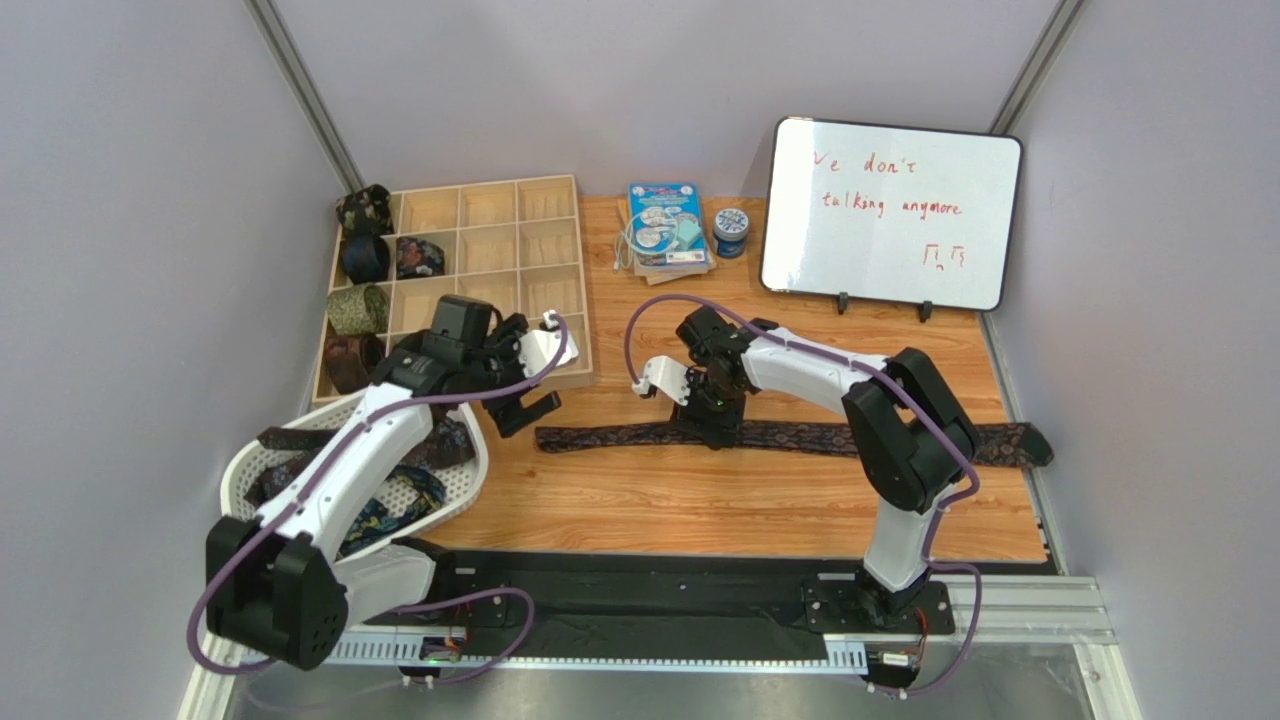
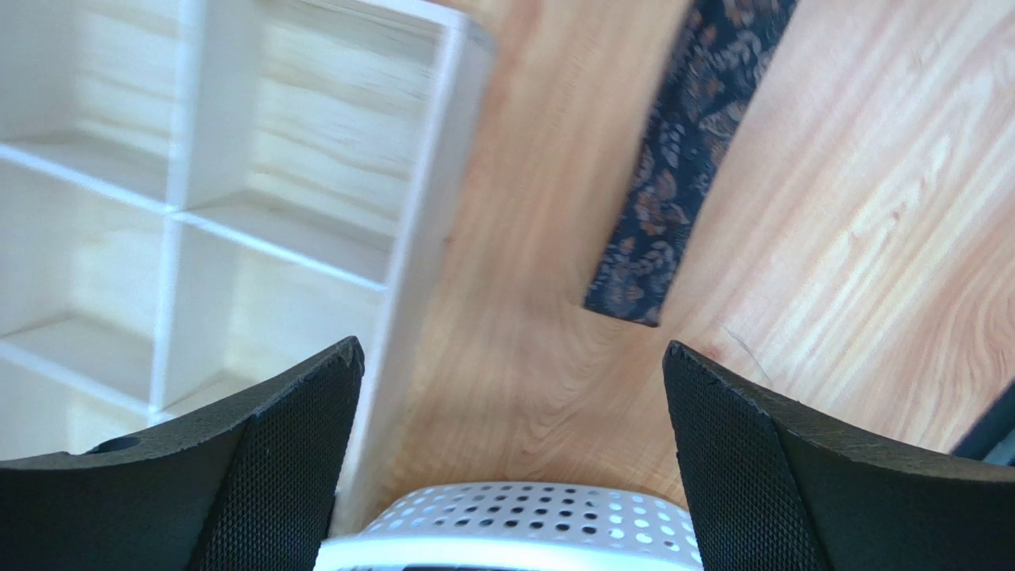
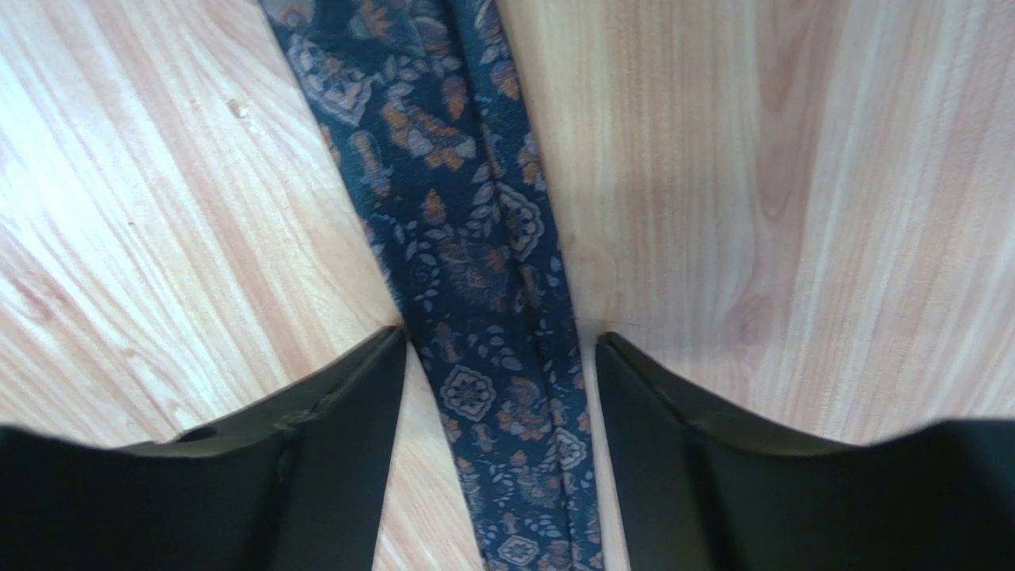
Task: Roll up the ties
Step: Roll the tie at the center of the board.
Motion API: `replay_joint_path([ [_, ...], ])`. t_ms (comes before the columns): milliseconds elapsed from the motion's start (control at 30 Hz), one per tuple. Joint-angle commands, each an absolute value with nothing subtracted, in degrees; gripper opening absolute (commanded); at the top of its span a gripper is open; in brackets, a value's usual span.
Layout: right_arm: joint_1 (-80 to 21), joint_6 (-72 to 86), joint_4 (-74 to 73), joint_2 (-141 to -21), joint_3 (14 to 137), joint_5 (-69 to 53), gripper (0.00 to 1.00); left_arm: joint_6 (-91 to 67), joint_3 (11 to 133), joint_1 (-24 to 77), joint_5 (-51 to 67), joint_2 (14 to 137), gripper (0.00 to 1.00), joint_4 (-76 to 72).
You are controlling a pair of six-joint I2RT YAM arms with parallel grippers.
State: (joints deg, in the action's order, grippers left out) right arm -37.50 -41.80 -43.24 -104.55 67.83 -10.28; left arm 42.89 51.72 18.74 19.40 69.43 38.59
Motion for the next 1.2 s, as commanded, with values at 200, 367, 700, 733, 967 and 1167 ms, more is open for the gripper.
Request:
replay_joint_path([
  [200, -37.7, -42.8, -45.4, -103.3, 66.2, -13.7, 0.51, 43.2, 44.9, 17.1, 29.6, 55.7, 0.99, 30.1],
  [367, -37.7, -41.9, -46.7, -102.0, 66.6, -15.5, 0.5, 58.8, 51.0, 15.6, 34.4, 64.6, 1.0, 44.6],
  [700, -37.6, -41.3, -50.3, -103.8, 69.0, -18.8, 0.39, 69.7, 50.6, 15.8, 31.5, 75.0, 0.97, 44.0],
  [733, -37.6, -41.0, -50.5, -104.0, 69.3, -19.1, 0.4, 70.3, 50.7, 15.7, 31.2, 75.7, 0.96, 44.0],
  [967, -36.7, -38.3, -52.0, -104.4, 72.1, -20.3, 0.61, 73.0, 50.5, 17.4, 29.1, 80.1, 0.95, 42.3],
  [1167, -33.9, -32.5, -53.8, -102.0, 76.5, -24.6, 0.65, 71.3, 50.9, 18.4, 29.4, 82.7, 0.88, 40.0],
])
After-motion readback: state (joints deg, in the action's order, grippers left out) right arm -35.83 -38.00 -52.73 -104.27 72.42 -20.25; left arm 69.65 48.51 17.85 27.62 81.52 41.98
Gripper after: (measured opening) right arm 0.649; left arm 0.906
